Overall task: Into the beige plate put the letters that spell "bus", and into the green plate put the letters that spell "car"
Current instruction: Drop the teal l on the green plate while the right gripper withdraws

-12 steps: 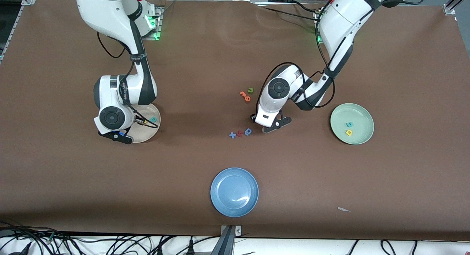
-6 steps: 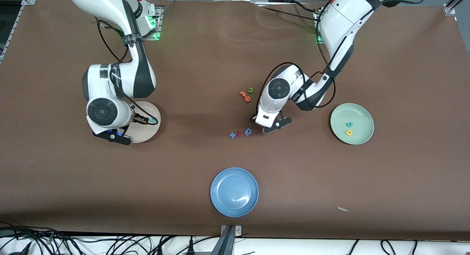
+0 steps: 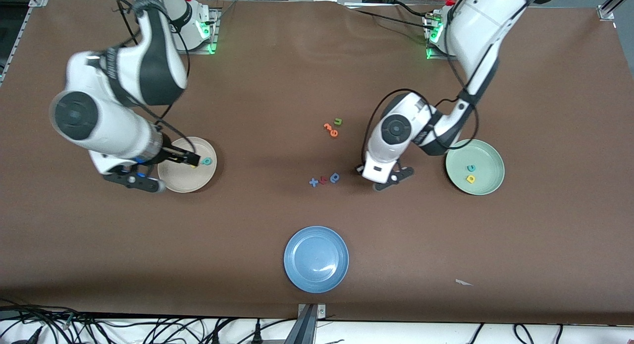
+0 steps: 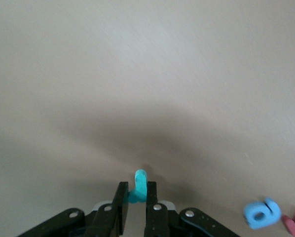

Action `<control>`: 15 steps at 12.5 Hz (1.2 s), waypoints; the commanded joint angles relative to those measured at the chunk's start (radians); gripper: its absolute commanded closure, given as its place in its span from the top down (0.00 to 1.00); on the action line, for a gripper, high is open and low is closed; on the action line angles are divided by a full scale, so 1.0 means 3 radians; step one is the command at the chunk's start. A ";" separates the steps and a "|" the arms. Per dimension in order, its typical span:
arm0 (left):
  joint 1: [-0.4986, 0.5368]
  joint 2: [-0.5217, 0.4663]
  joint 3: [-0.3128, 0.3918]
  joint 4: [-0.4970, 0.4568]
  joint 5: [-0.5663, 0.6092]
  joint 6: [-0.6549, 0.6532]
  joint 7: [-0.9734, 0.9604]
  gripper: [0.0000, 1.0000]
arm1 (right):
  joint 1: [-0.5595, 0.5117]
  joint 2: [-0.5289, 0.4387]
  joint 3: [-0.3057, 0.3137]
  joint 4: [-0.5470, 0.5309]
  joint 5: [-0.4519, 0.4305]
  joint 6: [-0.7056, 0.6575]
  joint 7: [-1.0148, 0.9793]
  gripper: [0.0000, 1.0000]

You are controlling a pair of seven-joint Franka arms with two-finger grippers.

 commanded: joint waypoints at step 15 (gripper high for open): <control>0.1981 -0.0269 -0.0041 -0.0190 -0.0057 -0.0906 0.3293 0.67 | -0.2455 -0.1530 0.2233 -0.0988 -0.0987 0.0508 -0.0901 1.00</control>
